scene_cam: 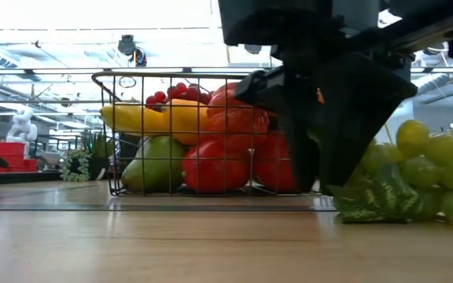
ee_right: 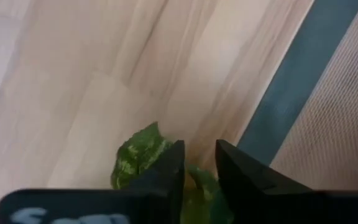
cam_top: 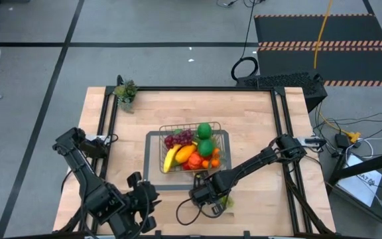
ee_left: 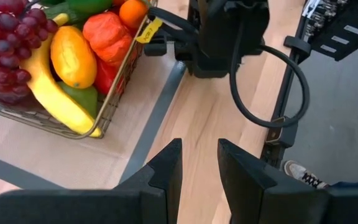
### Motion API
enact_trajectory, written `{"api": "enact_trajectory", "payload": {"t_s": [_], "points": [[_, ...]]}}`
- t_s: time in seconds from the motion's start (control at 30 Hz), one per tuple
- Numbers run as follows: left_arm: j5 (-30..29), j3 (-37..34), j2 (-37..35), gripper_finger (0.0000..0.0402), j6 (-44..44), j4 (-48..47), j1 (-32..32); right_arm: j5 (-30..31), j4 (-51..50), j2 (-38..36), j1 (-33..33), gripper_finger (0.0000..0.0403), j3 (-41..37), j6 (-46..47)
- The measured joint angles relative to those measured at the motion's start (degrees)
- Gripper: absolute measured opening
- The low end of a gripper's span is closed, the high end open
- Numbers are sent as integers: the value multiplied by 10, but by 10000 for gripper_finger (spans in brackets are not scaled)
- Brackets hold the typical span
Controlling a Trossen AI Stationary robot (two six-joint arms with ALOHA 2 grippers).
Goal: Build produce basket
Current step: Put the green grapes into the gold wire basket
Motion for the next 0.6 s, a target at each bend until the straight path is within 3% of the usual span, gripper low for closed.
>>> {"api": "enact_trajectory", "payload": {"t_s": [0.43,0.6], "points": [[0,0,0,102,-1,0,0,-16,-72,0,0,10,0,15],[0,0,0,102,-3,0,0,-16,-91,-16,7,4,-2,41]]}}
